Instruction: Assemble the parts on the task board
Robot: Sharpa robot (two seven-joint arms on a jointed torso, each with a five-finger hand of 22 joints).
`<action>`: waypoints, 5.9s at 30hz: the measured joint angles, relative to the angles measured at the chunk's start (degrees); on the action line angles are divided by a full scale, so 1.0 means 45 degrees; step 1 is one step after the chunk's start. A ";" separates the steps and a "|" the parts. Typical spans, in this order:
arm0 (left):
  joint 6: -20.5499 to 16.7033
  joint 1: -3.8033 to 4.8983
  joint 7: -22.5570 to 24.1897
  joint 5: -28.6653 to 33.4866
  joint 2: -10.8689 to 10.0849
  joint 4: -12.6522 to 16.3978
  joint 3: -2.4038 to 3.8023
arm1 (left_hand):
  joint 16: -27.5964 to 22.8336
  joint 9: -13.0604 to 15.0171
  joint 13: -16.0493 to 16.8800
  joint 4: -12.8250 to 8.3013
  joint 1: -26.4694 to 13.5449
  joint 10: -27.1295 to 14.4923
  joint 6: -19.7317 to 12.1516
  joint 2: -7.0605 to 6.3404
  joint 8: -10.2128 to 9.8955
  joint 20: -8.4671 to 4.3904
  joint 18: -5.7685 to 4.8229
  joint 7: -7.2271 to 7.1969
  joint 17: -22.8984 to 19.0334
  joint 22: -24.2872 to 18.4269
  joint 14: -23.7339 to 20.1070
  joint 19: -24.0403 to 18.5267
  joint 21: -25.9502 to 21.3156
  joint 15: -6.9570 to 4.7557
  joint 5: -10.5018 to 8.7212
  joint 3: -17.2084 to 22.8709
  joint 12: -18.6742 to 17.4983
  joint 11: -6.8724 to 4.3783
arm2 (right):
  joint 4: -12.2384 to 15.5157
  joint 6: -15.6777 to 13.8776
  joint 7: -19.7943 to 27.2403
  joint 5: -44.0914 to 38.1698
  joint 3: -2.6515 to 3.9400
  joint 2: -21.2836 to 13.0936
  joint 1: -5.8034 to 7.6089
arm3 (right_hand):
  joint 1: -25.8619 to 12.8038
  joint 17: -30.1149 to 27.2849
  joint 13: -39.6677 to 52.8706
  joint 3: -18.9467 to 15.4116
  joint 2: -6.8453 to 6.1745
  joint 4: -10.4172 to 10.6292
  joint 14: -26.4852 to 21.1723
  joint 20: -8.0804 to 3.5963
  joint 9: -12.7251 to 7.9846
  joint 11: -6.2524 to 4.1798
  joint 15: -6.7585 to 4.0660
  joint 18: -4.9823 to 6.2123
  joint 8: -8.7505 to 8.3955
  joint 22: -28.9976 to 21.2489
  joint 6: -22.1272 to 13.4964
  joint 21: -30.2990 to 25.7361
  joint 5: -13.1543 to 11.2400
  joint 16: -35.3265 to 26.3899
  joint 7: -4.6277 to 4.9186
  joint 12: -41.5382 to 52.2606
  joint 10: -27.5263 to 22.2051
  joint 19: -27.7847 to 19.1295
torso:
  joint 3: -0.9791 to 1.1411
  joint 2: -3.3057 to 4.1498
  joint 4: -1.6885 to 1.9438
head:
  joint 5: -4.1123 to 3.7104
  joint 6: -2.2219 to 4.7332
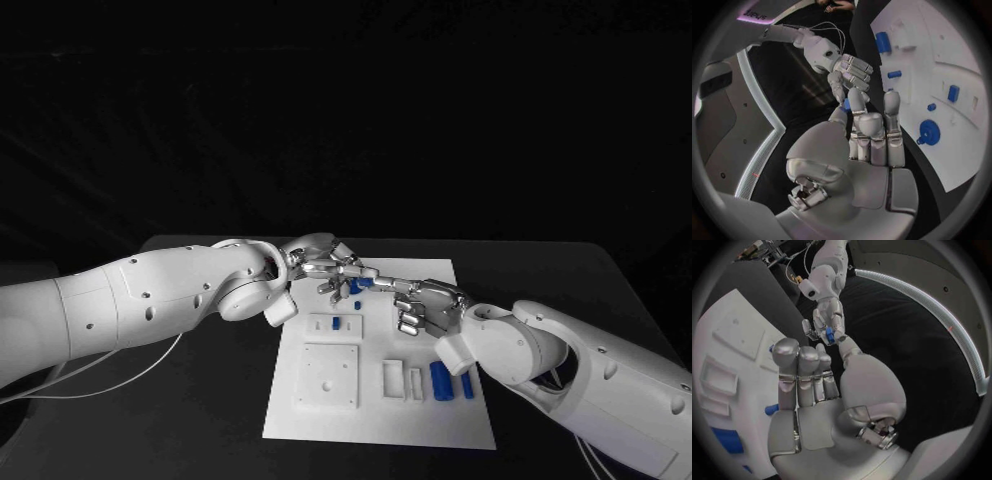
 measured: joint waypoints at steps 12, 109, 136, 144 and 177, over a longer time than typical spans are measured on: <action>-0.0001 0.0000 -0.0007 -0.0015 0.0030 -0.0012 0.0000 | 0.0000 -0.0002 -0.0002 0.0000 -0.0001 0.0000 0.0000 0.0002 -0.0001 0.0000 0.0000 0.0000 0.0001 0.0012 0.0000 0.0000 0.0000 0.0000 0.0002 0.0000 0.0000 0.0000 | -0.0021 0.0003 0.0058 -0.0025 0.0000 0.0080 -0.0002 | 0.0097 0.0042 0.0027 -0.0062 0.0097 -0.0416 -0.0001 0.0001 0.0001 0.0001 0.0001 0.0001 0.0000 0.0000 0.0001 0.0000 -0.0789 0.0000 -0.0001 0.0000 -0.0001 0.0000 | -0.0001 -0.0001 -0.0001 | 0.0022 -0.0010; -0.0638 0.0018 -0.0553 -0.0251 0.0200 -0.0133 -0.0020 | -0.0247 -0.3416 0.0159 0.0820 -0.0670 0.0001 -0.0270 -0.1391 -0.0625 -0.0047 -0.0192 -0.0077 -0.0543 0.0410 -0.0095 0.0048 -0.0494 -0.0006 -0.1744 -0.0036 -0.0336 0.0000 | -0.0499 -0.0353 0.1043 0.0139 -0.0004 0.0426 -0.0020 | 0.0166 0.0424 0.0834 0.3626 0.1002 -0.1830 -0.0020 -0.0159 0.0157 -0.0322 -0.0164 -0.0194 0.0034 0.0000 0.2347 0.0550 -0.2452 0.0001 -0.0521 0.0158 0.0553 -0.0021 | -0.0002 -0.0001 0.0000 | -0.0088 -0.0044; -0.0707 0.0004 -0.0711 -0.0013 0.0245 -0.0141 -0.0044 | -0.0247 -0.5311 0.0283 0.2635 -0.2446 0.0000 -0.0383 -0.3117 -0.0617 0.0046 -0.0192 0.0171 -0.0689 0.0778 -0.0187 0.0141 -0.0835 0.0088 -0.1983 0.1273 -0.0497 0.0001 | -0.0673 -0.0453 0.1089 -0.0085 0.0002 0.0487 -0.0002 | 0.0113 0.0435 0.0930 0.3798 0.0948 -0.1826 -0.0020 -0.0161 0.0151 -0.0365 -0.0161 -0.0193 0.0032 0.0000 0.2345 0.0628 -0.2452 0.0001 -0.0522 0.0151 0.0597 -0.0017 | -0.0005 -0.0001 0.0000 | -0.0084 -0.0044; -0.0722 0.0004 -0.0671 0.0236 0.0234 -0.0178 -0.0044 | -0.0247 -0.5880 0.0282 0.3607 -0.2795 -0.0003 -0.0618 -0.3610 -0.0976 0.0046 -0.0192 0.0356 -0.0703 0.0858 -0.0230 0.0141 -0.0887 0.0132 -0.1983 0.1423 -0.0497 0.0094 | -0.0715 -0.0499 0.1089 -0.0099 -0.0003 0.0480 -0.0004 | 0.0112 0.0451 0.0972 0.3833 0.0948 -0.1861 -0.0020 -0.0204 0.0138 -0.0364 -0.0161 -0.0193 0.0028 0.0000 0.2343 0.0628 -0.2402 0.0001 -0.0521 0.0151 0.0596 0.0028 | -0.0005 -0.0001 0.0000 | -0.0092 -0.0043; -0.0289 -0.0012 -0.0653 0.1595 0.0029 -0.0291 -0.0068 | -0.0149 -0.9408 0.0462 0.1411 -0.2085 0.0001 -0.0882 -0.2104 -0.1666 0.0137 -0.0191 0.0716 -0.0811 0.1319 -0.0369 0.0232 -0.1183 0.0272 -0.1863 0.0495 -0.0740 0.0275 | -0.0629 -0.0682 0.1164 -0.0142 -0.0005 0.0457 -0.0098 | 0.0113 0.0449 0.1023 0.3903 0.0948 -0.1859 -0.0019 -0.0202 0.0140 -0.0366 -0.0159 -0.0193 0.0039 0.0008 0.2338 0.0628 -0.2383 0.0001 -0.0520 0.0150 0.0598 0.0026 | -0.0004 0.0002 -0.0006 | -0.0128 -0.0035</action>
